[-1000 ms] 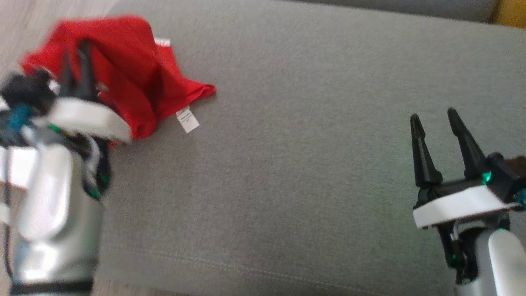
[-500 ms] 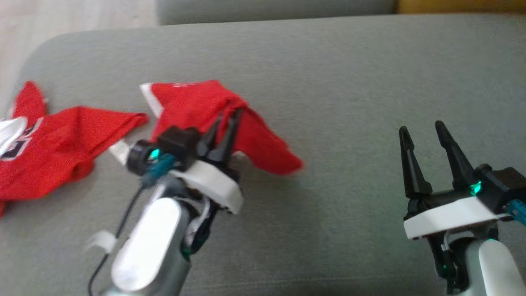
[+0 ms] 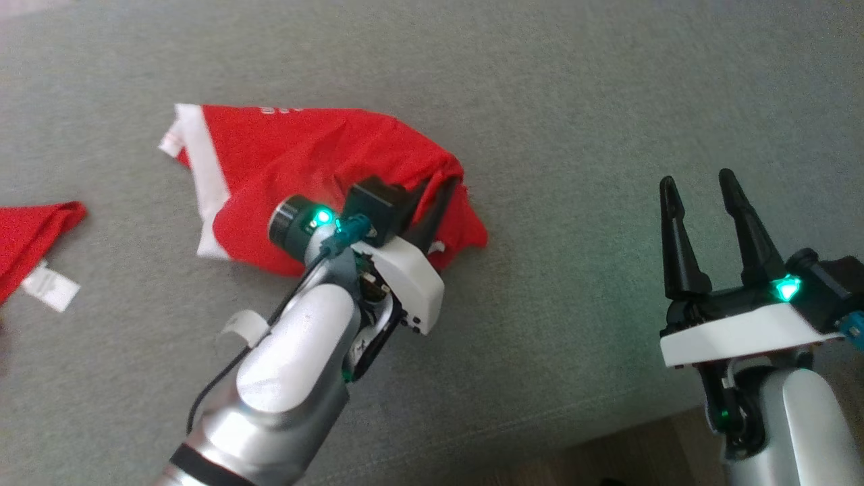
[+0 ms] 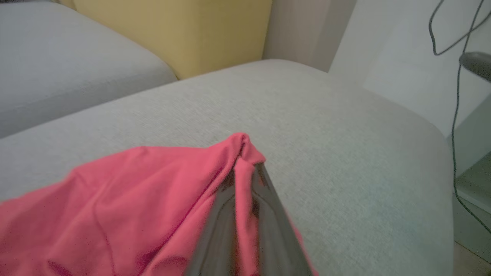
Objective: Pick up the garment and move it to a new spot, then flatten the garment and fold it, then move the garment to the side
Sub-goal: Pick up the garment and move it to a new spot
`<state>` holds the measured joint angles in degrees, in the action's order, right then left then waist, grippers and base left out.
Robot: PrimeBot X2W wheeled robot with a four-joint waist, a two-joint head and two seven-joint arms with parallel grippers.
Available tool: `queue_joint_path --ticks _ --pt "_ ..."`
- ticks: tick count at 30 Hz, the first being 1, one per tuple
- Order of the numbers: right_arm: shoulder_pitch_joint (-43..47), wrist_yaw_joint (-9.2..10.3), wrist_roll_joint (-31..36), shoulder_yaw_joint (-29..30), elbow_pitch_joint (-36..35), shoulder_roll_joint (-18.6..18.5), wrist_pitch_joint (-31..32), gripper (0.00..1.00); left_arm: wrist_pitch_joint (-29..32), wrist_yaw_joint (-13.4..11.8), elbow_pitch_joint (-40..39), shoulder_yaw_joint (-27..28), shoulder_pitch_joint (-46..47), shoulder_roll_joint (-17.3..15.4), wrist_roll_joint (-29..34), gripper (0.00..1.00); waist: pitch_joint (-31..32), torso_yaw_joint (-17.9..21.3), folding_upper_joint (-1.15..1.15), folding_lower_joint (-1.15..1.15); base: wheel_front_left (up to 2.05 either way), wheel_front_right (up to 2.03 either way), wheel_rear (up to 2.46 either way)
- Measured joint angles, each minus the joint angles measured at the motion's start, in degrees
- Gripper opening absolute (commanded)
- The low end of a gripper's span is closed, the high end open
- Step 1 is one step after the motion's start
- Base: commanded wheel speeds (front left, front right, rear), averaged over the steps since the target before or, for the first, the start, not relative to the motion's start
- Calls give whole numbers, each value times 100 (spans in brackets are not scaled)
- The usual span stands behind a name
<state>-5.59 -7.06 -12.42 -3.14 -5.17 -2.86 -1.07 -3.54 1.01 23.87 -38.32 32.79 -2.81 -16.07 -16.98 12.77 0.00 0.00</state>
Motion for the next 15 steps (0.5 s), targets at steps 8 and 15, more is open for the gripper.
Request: queue_joint_path --ticks 8,15 --pt "-64 0 -63 11 223 5 -99 100 -543 -180 246 -539 81 0 -172 100 -89 82 0 0 0 0 0" --pt "-80 0 -7 45 245 7 -93 100 -1025 -579 -455 -321 -66 -107 -88 100 211 -296 0 0 0 0 0"
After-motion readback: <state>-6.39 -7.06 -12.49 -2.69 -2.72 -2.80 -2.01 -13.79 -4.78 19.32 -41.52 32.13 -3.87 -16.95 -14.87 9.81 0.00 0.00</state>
